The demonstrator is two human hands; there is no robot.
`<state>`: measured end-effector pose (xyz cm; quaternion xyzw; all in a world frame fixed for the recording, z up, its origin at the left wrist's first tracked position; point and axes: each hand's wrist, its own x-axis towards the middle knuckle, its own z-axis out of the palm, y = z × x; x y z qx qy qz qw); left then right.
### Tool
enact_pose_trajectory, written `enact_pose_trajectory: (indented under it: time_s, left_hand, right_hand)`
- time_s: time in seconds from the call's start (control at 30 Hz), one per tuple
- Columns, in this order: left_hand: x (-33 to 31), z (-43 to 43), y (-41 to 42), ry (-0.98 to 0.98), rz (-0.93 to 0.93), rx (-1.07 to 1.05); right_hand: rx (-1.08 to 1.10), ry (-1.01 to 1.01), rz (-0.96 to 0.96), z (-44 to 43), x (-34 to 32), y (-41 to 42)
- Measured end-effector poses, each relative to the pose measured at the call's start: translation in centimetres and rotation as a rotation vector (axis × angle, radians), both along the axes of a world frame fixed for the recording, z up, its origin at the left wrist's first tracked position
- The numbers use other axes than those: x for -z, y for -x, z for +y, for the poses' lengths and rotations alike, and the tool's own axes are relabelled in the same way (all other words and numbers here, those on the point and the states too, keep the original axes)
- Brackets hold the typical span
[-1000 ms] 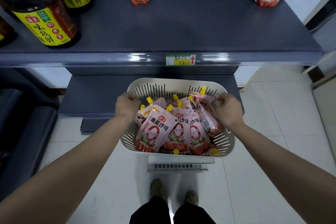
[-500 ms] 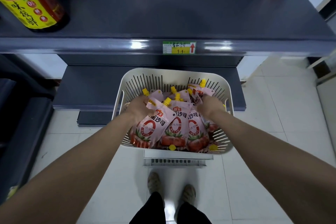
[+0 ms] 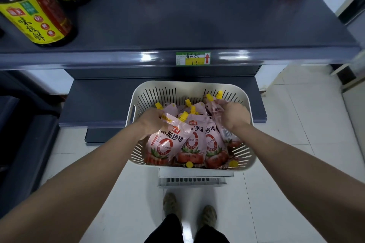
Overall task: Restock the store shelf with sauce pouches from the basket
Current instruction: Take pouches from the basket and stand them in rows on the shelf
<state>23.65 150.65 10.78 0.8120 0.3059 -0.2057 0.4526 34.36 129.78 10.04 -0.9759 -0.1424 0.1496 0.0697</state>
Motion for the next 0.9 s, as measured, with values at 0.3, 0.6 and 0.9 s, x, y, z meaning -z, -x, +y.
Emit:
enact_pose_trajectory:
  time_s: [0.3, 0.6, 0.9]
  left_hand:
    - [-11.3, -2.4, -1.6, -0.006, -0.297, 0.107]
    - [-20.3, -4.3, -5.3, 0.239, -0.67, -0.146]
    - [-24.0, -3.7, -12.8, 0.359, -0.807, -0.334]
  right_hand:
    - [0.002, -0.182, -0.179, -2.3, -9.0, -0.1]
    - [0.138, -0.564, -0.307, -5.5, -20.4, -4.1]
    - [0.378, -0.866, -0.32, -6.2, -25.1, -11.4]
